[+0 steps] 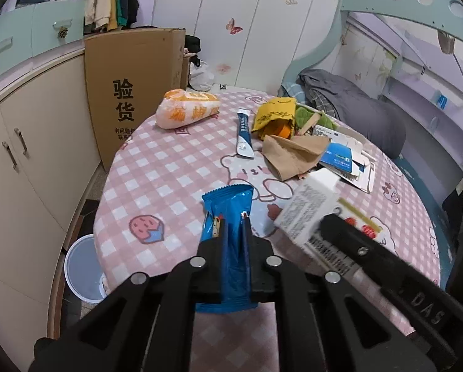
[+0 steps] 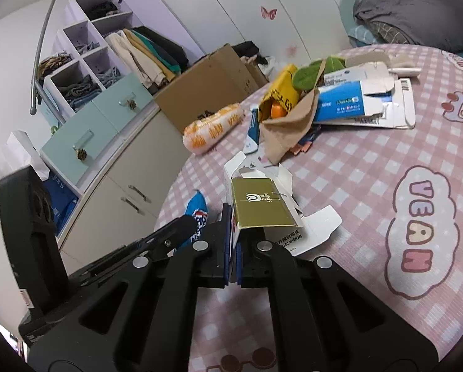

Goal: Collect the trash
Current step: 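Lift the blue wrapper and white box off the table toward the bucket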

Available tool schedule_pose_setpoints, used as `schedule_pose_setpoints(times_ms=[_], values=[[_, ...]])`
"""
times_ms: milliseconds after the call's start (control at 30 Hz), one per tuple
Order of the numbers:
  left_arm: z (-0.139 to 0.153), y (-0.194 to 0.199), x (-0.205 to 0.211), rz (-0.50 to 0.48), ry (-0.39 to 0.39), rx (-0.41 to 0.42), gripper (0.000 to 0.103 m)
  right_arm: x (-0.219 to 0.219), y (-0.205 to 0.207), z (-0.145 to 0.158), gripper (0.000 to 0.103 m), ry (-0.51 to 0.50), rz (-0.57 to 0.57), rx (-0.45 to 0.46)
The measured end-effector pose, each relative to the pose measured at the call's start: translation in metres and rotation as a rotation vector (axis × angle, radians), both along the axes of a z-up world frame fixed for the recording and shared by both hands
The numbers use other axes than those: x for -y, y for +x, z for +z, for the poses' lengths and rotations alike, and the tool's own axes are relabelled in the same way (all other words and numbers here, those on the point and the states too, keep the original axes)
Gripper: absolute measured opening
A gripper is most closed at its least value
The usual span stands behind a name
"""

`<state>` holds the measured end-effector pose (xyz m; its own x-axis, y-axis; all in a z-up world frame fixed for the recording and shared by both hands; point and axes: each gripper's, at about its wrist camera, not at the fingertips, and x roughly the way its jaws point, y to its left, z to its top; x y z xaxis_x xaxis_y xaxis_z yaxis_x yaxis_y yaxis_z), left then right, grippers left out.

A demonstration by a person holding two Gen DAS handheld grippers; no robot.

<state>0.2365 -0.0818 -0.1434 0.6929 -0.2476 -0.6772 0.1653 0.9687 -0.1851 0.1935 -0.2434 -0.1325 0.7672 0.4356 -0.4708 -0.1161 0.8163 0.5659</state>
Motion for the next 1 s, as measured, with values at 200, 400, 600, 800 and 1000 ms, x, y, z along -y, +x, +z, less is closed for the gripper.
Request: schedule_pose_setpoints(times_ms=[200, 400, 600, 800, 1000], values=[[0.012, -0.006, -0.016, 0.016, -0.056, 0.025, 0.007, -0.003, -0.004, 0.010, 0.003, -0.003, -0.001, 0.018], [0.023, -0.014, -0.033, 0.027, -0.099, 0.053, 0.007, -0.020, -0.007, 0.019, 0.003, -0.019, 0.034, 0.033], [0.028, -0.021, -0.059, 0.058, -0.131, 0.060, 0.007, -0.048, -0.005, 0.030, 0.003, -0.039, 0.094, 0.051], [0.028, -0.023, -0.107, 0.121, -0.191, 0.048, 0.007, -0.088, 0.005, 0.037, 0.003, -0.055, 0.172, 0.066], [0.023, -0.023, -0.163, 0.214, -0.233, 0.038, 0.007, -0.142, 0.023, 0.036, 0.003, -0.076, 0.275, 0.053]])
